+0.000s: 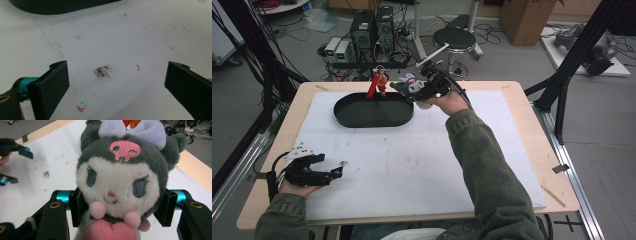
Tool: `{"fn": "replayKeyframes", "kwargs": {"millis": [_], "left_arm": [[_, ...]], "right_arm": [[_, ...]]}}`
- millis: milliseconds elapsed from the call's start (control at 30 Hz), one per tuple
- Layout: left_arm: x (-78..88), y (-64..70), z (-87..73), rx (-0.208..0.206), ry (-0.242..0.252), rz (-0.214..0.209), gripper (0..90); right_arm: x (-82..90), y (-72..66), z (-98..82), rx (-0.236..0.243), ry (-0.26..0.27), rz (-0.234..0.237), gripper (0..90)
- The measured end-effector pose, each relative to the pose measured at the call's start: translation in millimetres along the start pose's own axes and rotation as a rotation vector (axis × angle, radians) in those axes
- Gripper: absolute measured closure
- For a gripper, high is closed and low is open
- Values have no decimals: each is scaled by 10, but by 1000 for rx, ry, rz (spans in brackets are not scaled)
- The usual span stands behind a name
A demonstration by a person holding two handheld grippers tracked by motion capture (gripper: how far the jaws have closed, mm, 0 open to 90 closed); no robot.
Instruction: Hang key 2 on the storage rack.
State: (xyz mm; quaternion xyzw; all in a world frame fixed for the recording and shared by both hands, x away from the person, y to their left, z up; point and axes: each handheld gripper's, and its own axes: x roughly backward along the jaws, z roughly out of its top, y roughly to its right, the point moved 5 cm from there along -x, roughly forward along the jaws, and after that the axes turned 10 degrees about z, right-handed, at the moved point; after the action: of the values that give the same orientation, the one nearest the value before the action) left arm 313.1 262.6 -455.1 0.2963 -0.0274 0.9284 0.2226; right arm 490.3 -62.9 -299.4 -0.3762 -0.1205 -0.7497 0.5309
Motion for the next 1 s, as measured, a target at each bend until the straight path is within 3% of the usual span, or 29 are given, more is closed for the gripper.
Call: {"fn": "replayKeyframes", "kwargs": {"millis": [433, 533, 633, 767, 1000], "left_arm": [[11, -21, 82, -4, 72, 33, 60], [4, -28, 81, -3, 72, 36, 60], [-3, -31, 78, -3, 68, 33, 60], [-14, -34, 77, -5, 66, 32, 60], [-21, -37, 78, -2, 67, 33, 60]], "right_arm": [[-211, 204, 416, -8, 21, -39, 384], [-227, 260, 514, -45, 43, -27, 383], [-225, 333, 567, -66, 31, -61, 382], [-220, 438, 587, -96, 10, -70, 381], [-262, 560, 645, -124, 55, -60, 379]]}}
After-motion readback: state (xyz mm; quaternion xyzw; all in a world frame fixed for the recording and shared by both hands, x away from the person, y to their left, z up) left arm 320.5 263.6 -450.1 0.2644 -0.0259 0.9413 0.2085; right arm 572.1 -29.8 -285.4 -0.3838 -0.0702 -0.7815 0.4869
